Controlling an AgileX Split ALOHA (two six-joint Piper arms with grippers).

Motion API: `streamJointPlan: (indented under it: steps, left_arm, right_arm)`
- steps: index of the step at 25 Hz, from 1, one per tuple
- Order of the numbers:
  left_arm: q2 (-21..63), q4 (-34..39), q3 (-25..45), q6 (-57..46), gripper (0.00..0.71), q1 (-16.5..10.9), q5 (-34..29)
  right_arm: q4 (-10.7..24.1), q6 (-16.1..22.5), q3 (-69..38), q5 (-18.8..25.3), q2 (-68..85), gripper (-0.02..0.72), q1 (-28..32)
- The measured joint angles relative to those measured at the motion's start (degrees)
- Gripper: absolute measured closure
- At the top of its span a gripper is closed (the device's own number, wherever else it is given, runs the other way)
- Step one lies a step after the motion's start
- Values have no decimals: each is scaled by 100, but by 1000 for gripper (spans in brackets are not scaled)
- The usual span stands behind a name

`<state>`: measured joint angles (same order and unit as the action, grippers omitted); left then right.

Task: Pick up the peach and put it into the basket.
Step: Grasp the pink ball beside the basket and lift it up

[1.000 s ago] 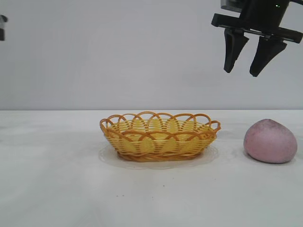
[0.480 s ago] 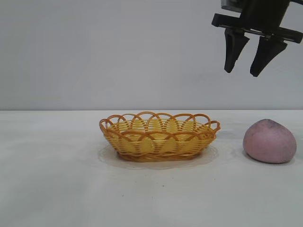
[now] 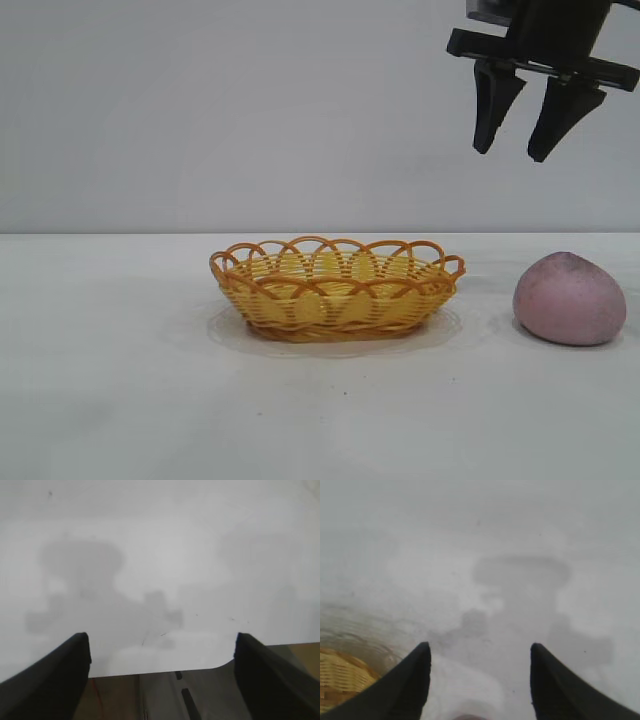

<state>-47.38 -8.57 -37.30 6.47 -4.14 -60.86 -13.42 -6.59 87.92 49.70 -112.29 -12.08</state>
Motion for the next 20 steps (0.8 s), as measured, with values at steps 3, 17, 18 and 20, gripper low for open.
streamJointPlan:
  steps: [3, 17, 18, 20]
  left_arm:
    - [913, 0, 158, 11, 183, 0, -27]
    - [4353, 291, 955, -168, 183, 0, -293]
    - [4562, 344, 955, -215, 183, 0, -303]
    - [4801, 382, 955, -254, 183, 0, -315]
  right_arm:
    - [0, 0, 0, 0, 0, 326, 0]
    - [12, 0, 0, -10, 0, 326, 0]
    - [24, 0, 0, -10, 0, 326, 0]
    - [36, 0, 0, -10, -12, 326, 0]
